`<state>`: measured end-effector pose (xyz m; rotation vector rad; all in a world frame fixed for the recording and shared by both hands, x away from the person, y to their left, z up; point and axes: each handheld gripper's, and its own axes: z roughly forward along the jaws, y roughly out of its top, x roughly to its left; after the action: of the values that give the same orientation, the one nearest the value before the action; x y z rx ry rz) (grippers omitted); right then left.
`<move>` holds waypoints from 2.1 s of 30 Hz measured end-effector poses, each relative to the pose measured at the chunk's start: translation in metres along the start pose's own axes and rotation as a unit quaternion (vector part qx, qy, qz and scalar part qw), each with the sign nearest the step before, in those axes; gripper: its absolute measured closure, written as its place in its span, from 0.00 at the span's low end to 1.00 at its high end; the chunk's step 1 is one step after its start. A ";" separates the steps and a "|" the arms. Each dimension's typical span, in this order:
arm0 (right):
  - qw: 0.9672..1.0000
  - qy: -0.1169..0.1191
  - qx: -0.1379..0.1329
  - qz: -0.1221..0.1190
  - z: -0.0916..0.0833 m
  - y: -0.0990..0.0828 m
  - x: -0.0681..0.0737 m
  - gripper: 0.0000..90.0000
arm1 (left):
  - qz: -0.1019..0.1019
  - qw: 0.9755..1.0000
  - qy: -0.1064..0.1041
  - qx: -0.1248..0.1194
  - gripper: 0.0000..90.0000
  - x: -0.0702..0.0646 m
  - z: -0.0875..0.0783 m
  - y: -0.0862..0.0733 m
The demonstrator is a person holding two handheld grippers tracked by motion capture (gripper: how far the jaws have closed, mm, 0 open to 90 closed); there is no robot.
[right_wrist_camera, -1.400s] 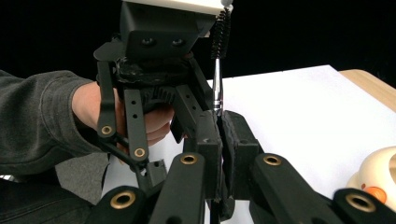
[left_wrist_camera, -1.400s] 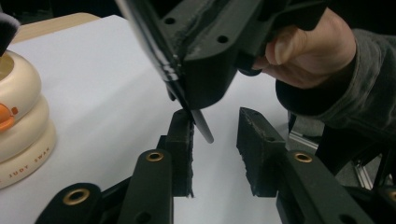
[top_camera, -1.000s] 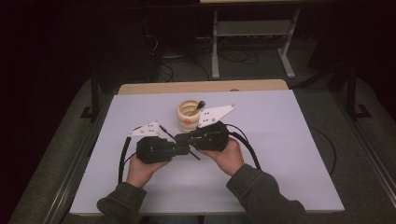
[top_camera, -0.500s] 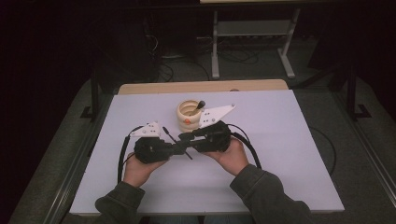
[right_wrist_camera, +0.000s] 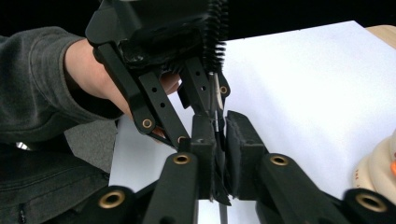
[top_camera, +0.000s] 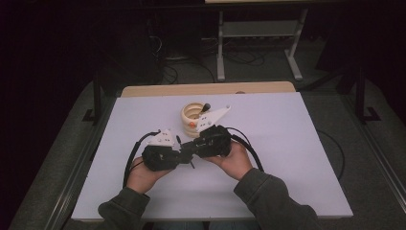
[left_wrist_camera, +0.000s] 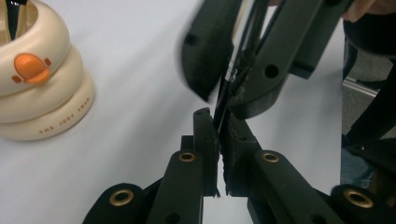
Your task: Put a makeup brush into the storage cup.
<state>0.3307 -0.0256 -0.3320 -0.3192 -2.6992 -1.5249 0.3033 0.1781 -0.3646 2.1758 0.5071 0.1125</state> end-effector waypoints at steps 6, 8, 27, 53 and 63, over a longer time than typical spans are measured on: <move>1.000 -0.003 -0.003 0.007 -0.002 -0.001 -0.005 0.94 | 0.004 1.000 -0.004 0.005 0.86 -0.001 -0.002 -0.002; 1.000 -0.006 0.002 0.015 -0.004 -0.002 -0.005 0.94 | 0.002 1.000 -0.005 0.007 0.83 -0.001 -0.002 -0.004; 0.998 -0.025 -0.005 0.054 -0.031 -0.014 -0.032 0.94 | -0.014 1.000 0.011 -0.006 0.75 0.003 -0.013 -0.024; 0.994 -0.060 -0.029 0.087 -0.070 -0.005 -0.066 0.94 | -0.028 0.999 0.037 -0.019 0.71 0.003 -0.026 -0.038; 0.992 -0.065 -0.039 0.097 -0.081 0.006 -0.080 0.94 | -0.028 0.999 0.034 -0.024 0.70 0.005 -0.026 -0.038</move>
<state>0.4041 -0.1049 -0.2948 -0.6844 -2.6126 -1.6079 0.2893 0.2196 -0.3788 2.1155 0.5988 0.1673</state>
